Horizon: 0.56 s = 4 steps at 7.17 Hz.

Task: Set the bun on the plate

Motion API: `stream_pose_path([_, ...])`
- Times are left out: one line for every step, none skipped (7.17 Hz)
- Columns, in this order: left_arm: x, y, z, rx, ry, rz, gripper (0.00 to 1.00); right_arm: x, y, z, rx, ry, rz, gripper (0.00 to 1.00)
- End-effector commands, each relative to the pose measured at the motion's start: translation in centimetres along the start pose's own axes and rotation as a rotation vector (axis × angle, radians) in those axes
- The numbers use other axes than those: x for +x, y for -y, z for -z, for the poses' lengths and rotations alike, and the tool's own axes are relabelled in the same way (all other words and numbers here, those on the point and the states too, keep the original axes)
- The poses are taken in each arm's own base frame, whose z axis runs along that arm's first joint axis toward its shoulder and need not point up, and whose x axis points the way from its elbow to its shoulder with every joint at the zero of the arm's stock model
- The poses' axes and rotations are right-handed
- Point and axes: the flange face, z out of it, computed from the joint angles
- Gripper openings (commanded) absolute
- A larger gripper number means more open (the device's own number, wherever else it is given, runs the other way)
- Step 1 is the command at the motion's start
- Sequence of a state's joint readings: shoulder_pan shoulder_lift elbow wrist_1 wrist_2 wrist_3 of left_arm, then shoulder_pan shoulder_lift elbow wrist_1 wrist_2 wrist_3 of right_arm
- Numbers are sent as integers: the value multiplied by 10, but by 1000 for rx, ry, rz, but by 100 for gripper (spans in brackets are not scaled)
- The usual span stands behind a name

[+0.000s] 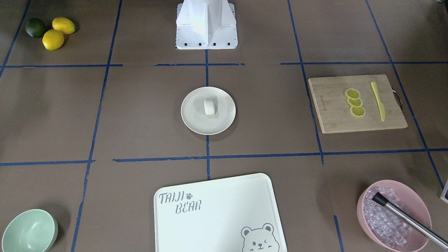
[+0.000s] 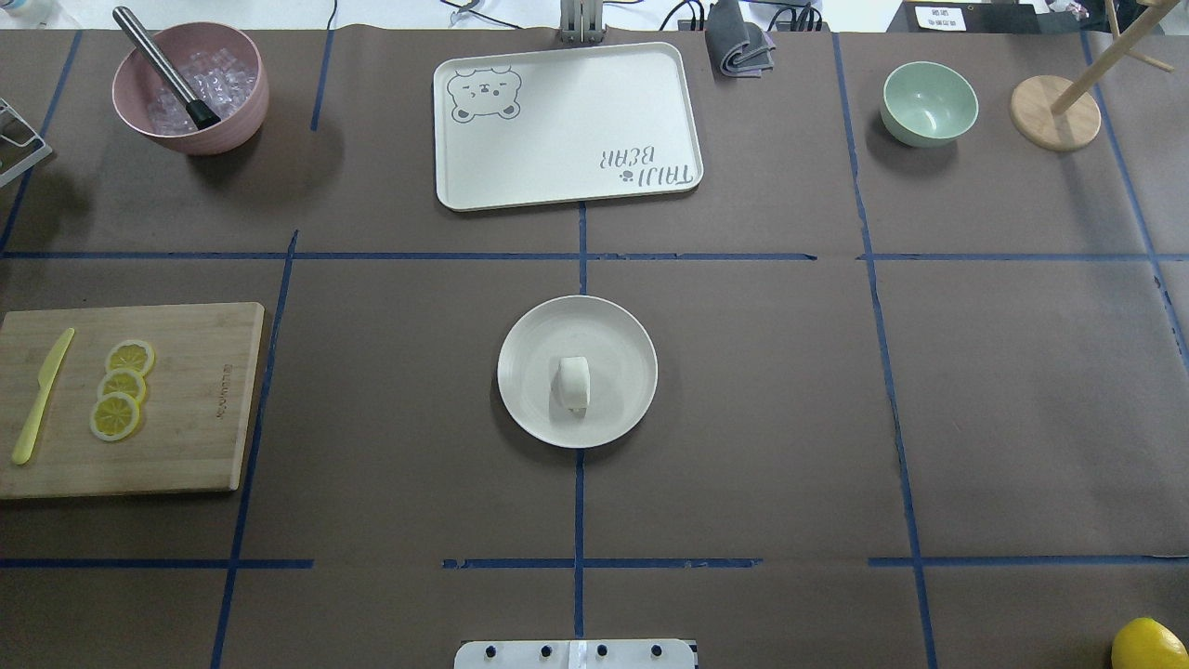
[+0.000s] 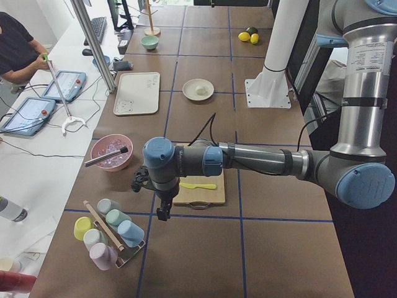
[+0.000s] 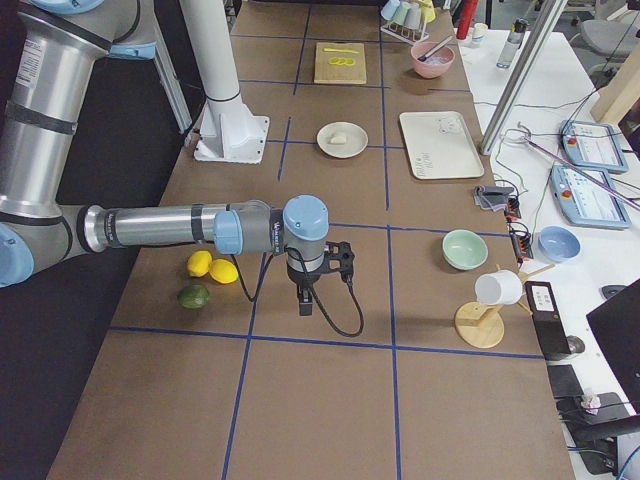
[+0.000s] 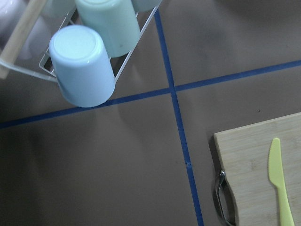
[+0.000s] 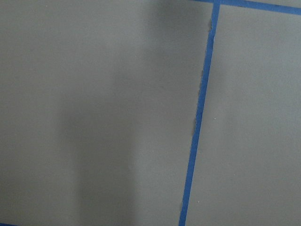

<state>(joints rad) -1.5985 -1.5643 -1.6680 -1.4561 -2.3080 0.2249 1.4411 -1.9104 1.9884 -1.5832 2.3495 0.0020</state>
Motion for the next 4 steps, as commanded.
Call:
stream_pose_path([-2, -5, -5, -27, -7, 19, 100, 3, -2, -2, -6, 0, 10, 100])
stream_pose_path([1, -5, -3, -23, -4, 13, 100, 5, -2, -3, -7, 0, 7, 100])
stream_pose_path([2, -5, -1, -19, -5, 7, 100, 7, -2, -5, -11, 0, 2, 100])
stream_pose_path([3, -5, -1, -18, -8, 5, 100, 8, -3, -6, -12, 0, 1, 100])
